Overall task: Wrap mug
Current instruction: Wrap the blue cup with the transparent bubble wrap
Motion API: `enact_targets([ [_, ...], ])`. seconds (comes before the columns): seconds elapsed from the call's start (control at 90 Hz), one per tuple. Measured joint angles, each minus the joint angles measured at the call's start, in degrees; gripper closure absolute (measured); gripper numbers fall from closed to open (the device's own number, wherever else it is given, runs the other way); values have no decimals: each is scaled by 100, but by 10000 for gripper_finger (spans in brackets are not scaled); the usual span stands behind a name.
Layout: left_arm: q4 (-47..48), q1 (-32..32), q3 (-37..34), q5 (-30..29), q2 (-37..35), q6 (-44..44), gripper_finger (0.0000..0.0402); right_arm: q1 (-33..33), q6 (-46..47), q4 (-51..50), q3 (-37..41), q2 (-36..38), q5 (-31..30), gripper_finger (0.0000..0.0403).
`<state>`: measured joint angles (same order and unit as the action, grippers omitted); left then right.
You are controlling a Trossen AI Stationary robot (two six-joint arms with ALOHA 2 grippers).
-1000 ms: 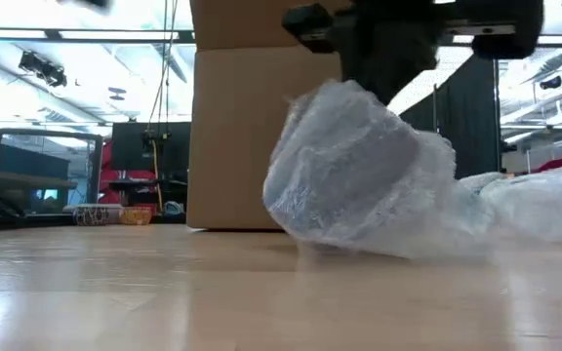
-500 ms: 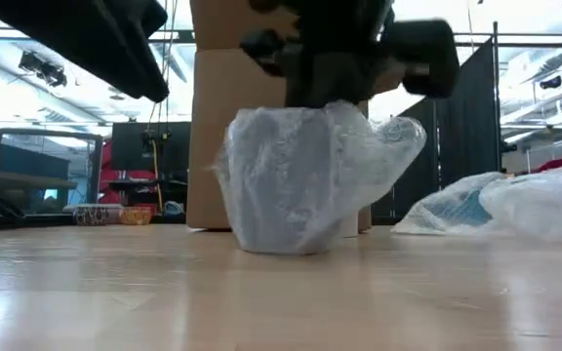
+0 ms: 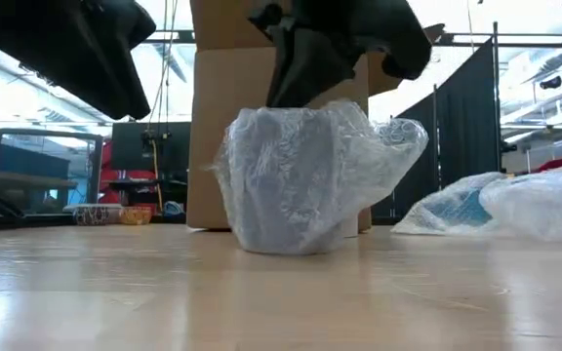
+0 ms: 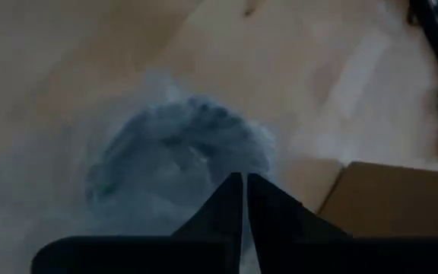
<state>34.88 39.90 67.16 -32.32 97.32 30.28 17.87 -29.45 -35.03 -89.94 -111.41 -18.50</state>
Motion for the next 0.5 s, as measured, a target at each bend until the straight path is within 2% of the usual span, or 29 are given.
enact_targets([
  [0.211, -31, 0, 0, -39, 0, 20, 296, -82, 265, 321, 97, -298, 66, 403],
  [0.5, 61, 0, 0, -116, 0, 36, 296, -124, 294, 376, 86, -628, 803, 402],
])
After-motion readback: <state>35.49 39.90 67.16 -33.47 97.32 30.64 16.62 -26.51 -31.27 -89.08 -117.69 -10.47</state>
